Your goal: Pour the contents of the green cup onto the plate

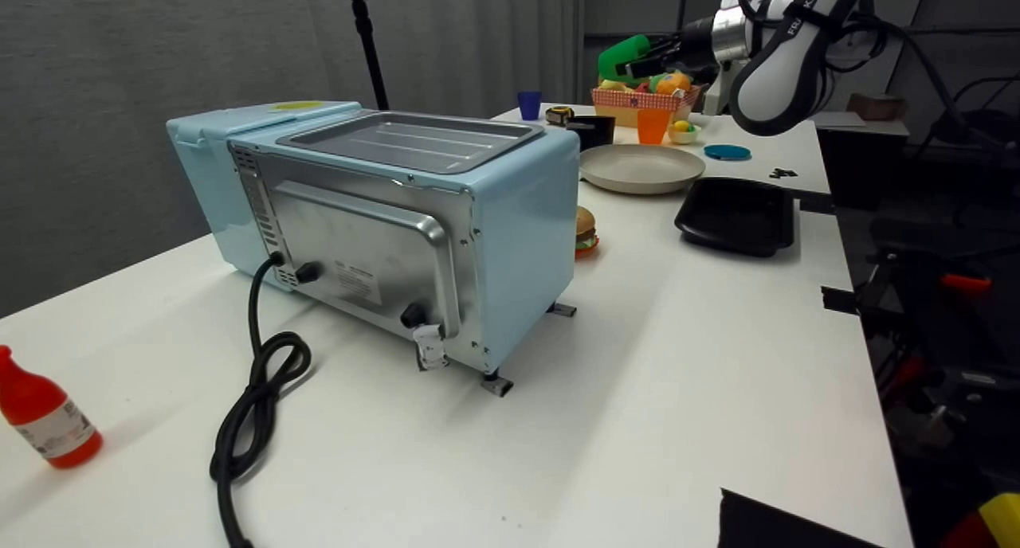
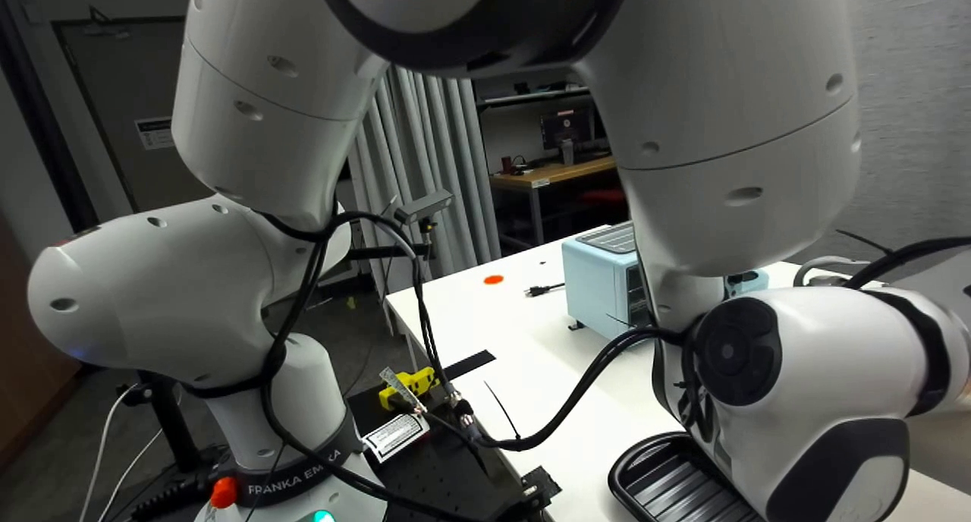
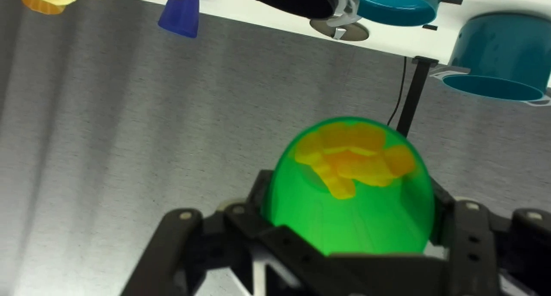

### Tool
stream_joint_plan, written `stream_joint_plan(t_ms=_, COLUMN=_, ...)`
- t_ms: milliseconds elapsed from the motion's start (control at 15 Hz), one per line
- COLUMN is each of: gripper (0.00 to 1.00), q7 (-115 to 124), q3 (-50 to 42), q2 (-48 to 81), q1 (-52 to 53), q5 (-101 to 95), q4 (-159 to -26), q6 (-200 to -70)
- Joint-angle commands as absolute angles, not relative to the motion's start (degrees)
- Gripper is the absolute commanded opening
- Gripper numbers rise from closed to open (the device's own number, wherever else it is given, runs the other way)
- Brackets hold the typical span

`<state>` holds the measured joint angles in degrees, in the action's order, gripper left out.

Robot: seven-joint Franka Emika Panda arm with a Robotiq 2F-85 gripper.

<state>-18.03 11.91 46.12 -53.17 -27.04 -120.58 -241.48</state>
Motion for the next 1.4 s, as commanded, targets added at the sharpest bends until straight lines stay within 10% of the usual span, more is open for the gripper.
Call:
stream_joint_plan(t_ms=0, gripper=0.53, q7=-21.6, q3=17.59, q2=50.49, q1=-58.01, q5=-27.83, q4=-116.17, q6=-243.38)
stream_joint_plan(t_ms=1333, gripper=0.53, q7=-33.9, q3=45.5, q2=62.9, q1=-79.33, q5=-33.12, q4=-115.55, q6=-243.33)
